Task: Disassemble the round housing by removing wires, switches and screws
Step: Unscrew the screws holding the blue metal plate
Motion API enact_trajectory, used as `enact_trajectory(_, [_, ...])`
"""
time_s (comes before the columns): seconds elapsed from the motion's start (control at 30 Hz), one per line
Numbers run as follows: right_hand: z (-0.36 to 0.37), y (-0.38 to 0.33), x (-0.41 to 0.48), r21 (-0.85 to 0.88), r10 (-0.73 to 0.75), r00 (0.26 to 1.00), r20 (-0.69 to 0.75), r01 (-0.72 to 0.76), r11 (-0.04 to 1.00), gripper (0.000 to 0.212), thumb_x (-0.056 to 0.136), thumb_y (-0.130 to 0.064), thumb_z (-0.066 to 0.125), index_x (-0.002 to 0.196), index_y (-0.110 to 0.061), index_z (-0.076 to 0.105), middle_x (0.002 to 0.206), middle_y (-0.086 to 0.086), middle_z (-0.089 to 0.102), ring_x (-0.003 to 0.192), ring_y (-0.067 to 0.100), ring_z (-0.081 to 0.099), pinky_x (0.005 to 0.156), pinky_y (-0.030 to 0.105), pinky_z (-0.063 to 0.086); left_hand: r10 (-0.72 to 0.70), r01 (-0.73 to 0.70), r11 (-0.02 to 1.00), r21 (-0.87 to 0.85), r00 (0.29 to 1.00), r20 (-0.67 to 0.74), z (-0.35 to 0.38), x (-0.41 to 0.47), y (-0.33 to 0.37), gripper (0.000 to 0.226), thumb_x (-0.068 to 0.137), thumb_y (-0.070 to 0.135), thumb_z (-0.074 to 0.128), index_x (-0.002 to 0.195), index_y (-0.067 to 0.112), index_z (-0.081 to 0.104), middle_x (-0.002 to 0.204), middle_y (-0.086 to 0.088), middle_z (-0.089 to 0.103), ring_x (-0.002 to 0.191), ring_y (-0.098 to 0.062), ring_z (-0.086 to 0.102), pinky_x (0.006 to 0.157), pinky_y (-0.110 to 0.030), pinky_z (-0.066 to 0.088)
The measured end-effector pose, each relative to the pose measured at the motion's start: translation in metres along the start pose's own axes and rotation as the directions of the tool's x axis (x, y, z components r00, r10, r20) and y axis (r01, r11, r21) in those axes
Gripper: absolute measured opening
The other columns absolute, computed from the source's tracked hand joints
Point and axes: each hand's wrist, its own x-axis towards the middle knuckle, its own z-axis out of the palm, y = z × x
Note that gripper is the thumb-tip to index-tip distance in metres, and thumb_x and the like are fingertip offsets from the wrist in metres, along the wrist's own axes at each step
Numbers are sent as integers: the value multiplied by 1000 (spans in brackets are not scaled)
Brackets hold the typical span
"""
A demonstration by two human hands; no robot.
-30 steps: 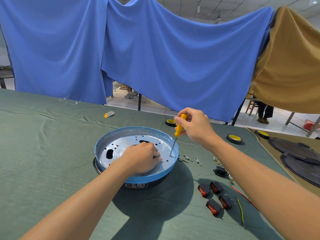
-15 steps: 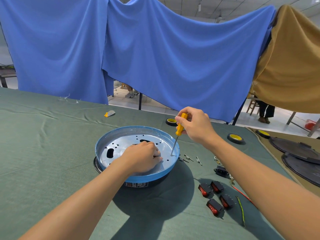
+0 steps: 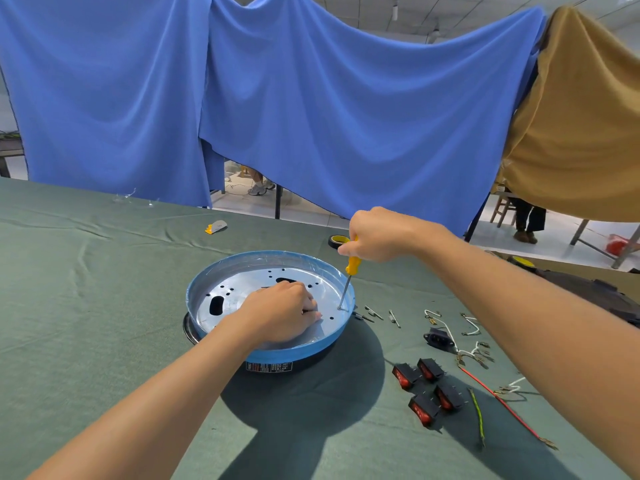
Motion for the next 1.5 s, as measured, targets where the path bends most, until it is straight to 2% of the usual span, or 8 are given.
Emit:
enact_trajectory(0.23, [-15,-26,8,-200,-171,960,220,216,956,31,93,-33,60,93,-4,70,78,16,58,69,22,43,51,27,32,-79,74,996,50,992,98,-10,8,4,44,98,39,49,56,26,49,92,2,65,87,-25,56,79,-42,50])
enact_trajectory(0.33, [-18,-28,11,-253,-236,942,237,295,922,18,92,-32,61,96,-19,73,80,-4,64,73,14,51,54,24,38,-106,98,993,67,987,119,-10,10,6,34,97,41,49,68,26,56,101,3,68,93,-26,58,85,-44,52])
enact_trajectory(0.63, [-27,-11,8,-86,-286,915,284,321,943,12,84,-22,71,93,-29,75,91,-1,72,88,19,65,77,34,53,-123,121,992,26,984,133,-7,11,5,35,99,40,46,96,15,71,104,5,69,90,-23,60,82,-43,52])
enact_trajectory(0.77, [-21,-12,13,-34,-222,908,356,250,968,23,87,-41,66,101,-23,66,89,2,67,72,19,59,61,31,50,-127,124,992,29,983,130,-7,13,6,33,99,40,47,104,17,71,109,6,69,91,-21,60,79,-39,51])
enact_trajectory(0.83, [-17,-13,16,-68,-122,936,330,152,986,48,89,-61,51,83,-14,63,67,0,60,54,18,50,50,25,42,-128,127,992,22,982,135,-7,13,6,33,99,40,48,109,20,72,112,7,69,93,-22,60,86,-44,52])
enact_trajectory(0.97, [-6,-12,18,-110,-64,979,194,86,990,42,94,-40,53,64,-13,65,57,0,50,53,18,41,49,25,33,-137,133,991,34,980,147,-9,14,7,35,99,41,48,116,20,71,118,7,68,96,-21,61,87,-42,53])
enact_trajectory(1.3, [-17,-4,5,-90,-255,954,156,271,958,3,83,-26,73,81,-28,74,65,-8,66,56,-1,57,53,20,43,-136,132,990,41,983,126,-7,13,7,33,99,41,48,106,20,72,112,6,69,95,-24,60,83,-42,52])
enact_trajectory(1.5, [-8,-4,10,-74,-226,955,192,244,967,24,86,-43,66,90,-19,65,86,-6,60,78,16,53,60,28,40,-144,139,989,51,981,128,-8,13,9,34,99,41,48,109,20,72,113,7,69,93,-22,61,83,-42,53])
